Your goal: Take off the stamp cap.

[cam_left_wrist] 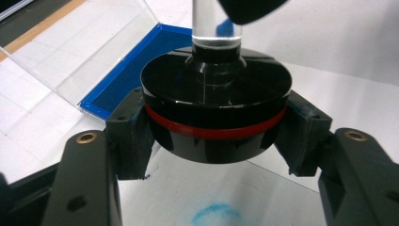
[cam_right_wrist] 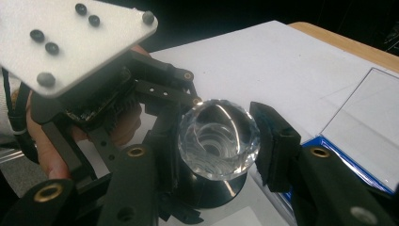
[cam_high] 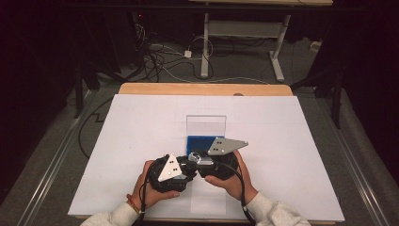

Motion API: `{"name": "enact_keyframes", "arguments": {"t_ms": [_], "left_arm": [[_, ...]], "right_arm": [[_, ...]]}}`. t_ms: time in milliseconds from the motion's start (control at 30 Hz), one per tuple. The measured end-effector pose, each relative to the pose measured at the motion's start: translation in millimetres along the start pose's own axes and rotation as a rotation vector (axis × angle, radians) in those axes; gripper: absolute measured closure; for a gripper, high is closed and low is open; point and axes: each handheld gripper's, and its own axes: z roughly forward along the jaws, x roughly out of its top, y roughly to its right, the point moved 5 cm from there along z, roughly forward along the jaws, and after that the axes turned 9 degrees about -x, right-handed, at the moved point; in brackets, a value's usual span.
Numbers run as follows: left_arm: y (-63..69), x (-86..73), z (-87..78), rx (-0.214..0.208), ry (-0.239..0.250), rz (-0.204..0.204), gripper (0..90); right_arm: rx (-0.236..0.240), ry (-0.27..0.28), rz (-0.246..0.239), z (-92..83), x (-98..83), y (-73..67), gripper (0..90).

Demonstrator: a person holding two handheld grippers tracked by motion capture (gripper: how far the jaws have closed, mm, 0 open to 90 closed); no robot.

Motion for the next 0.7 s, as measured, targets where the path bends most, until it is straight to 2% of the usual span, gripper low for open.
{"name": "enact_keyframes", "arguments": {"t_ms": [67,100,167,233,300,333,433,467,500,567,633,667,700], "left_arm": [[0.0,0.2,-0.7,-0.001,-0.029,0.014,36.2],[-0.6,0.2,-1.5,0.002,-0.055,0.03,36.5],[-1.0,0.3,-2.8,-0.007,-0.06,0.033,36.6],[-0.9,0.3,-3.3,0.003,-0.08,0.047,36.7],[-0.8,0.6,-5.1,0.003,-0.082,0.054,36.7],[-0.3,1.7,-7.2,0.025,-0.081,0.063,36.7],[0.4,2.3,-7.4,0.029,-0.077,0.061,36.7],[0.8,1.9,-6.6,0.022,-0.075,0.055,36.7],[1.4,1.0,-5.4,-0.002,-0.068,0.036,36.5],[2.0,0.0,-4.7,0.007,-0.085,0.043,36.5],[2.4,0.2,-5.8,0.02,-0.08,0.047,36.8],[2.2,0.3,-5.7,0.004,-0.086,0.041,36.8],[2.2,0.3,-6.2,0.01,-0.084,0.048,36.7]], "right_arm": [[0.002,0.001,0.005,0.4,-1.1,-0.8,57.0],[-0.002,-0.006,-0.009,1.1,-2.4,-2.3,57.0],[0.0,-0.004,-0.01,1.2,-2.6,-2.9,57.0],[0.002,-0.006,-0.01,1.4,-3.1,-4.3,57.0],[0.005,0.001,0.004,0.7,-2.9,-4.8,57.0],[0.006,0.002,0.003,-0.1,-3.0,-5.1,57.0],[0.001,0.013,0.002,-2.3,-2.4,-6.2,57.0],[-0.007,0.016,0.001,-2.7,-2.6,-7.2,57.0],[-0.015,0.016,-0.006,-2.8,-4.5,-8.9,57.0],[-0.013,0.015,-0.002,-2.4,-5.3,-9.3,57.0],[-0.01,0.021,0.004,-2.0,-6.2,-8.5,57.0],[-0.01,0.021,0.004,-2.0,-6.2,-8.5,57.0],[-0.009,0.015,0.003,-2.2,-6.5,-8.7,57.0]]}}
